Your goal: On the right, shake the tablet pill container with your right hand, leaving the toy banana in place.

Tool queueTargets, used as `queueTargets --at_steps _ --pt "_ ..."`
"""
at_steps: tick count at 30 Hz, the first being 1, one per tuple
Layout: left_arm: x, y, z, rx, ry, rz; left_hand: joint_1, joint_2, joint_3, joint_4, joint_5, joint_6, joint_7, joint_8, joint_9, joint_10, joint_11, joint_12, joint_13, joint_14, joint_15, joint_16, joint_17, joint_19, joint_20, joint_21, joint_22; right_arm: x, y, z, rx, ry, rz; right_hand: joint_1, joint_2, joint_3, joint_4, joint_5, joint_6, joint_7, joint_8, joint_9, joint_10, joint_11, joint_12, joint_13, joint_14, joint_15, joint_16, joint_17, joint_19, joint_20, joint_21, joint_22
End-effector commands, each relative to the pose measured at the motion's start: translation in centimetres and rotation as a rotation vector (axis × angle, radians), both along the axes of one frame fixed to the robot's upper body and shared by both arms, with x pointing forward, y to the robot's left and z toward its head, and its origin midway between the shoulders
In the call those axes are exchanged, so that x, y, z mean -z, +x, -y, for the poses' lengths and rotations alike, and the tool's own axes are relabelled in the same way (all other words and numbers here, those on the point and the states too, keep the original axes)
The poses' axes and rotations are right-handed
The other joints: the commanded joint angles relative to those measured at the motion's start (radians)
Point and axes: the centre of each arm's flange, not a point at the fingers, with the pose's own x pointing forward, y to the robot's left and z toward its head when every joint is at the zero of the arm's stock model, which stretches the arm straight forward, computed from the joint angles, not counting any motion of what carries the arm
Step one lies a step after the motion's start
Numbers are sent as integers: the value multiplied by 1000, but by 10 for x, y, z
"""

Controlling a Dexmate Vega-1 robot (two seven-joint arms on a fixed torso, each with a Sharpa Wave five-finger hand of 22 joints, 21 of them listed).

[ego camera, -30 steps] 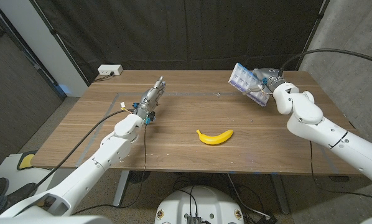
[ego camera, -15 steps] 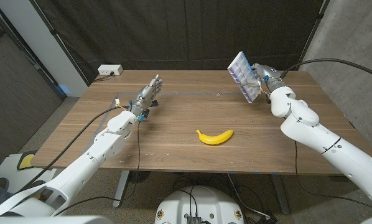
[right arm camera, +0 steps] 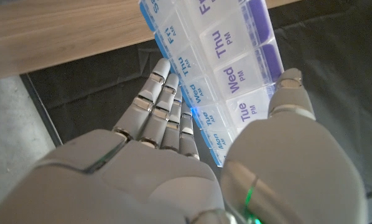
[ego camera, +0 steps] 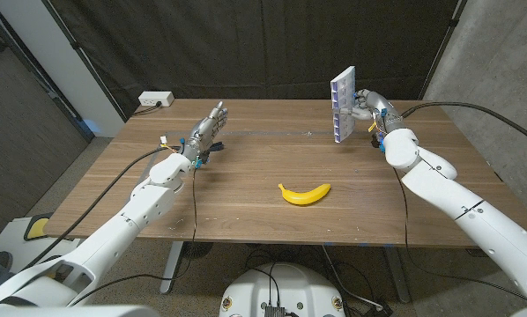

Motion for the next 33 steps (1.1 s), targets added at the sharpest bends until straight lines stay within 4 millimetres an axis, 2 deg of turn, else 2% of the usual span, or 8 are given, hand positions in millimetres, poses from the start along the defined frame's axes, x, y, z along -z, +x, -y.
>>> queueTargets --at_steps 1,17,23,29,33 --pt "4 -9 -4 -24 -3 -5 -3 4 -5 0 -1 9 -3 -1 4 3 2 -4 3 5 -1 -1 5 -5 -6 1 4 5 12 8 -149 172 38 99 156 45 29 -7 243 -228 41 32 250 -228 10 9 24 -130 8 2 16 -109 12 5" --pt "28 -13 -19 -17 -58 -7 -2 5 -7 1 -2 12 -3 -1 4 4 6 -4 3 6 1 -1 5 -6 -6 1 4 16 13 -1 -178 240 -5 101 160 50 28 -19 270 -217 45 29 283 -229 19 13 69 -141 14 4 38 -116 22 8" --pt "28 -14 -18 -12 -52 -8 -2 5 -7 1 -2 12 -3 -2 4 4 5 -4 3 6 0 -1 5 -6 -6 1 4 30 17 13 -257 482 65 101 161 51 28 -21 273 -218 45 28 286 -226 19 14 71 -142 13 4 39 -116 23 8" --pt "25 -14 -17 -15 -49 -5 -1 6 -8 1 -3 13 -3 -2 4 5 5 -4 3 6 -1 -1 5 -6 -5 1 4 44 17 45 -300 817 162 102 163 53 28 -24 293 -217 49 26 307 -233 25 15 86 -145 14 4 41 -116 25 9" --pt "25 -14 -18 -19 -50 -6 -1 6 -9 1 -3 16 -2 -1 4 5 6 -4 3 6 0 -1 5 -6 -5 1 4 52 13 66 -321 1022 216 101 165 54 28 -25 298 -216 50 25 313 -228 27 16 99 -146 17 5 47 -118 28 10"
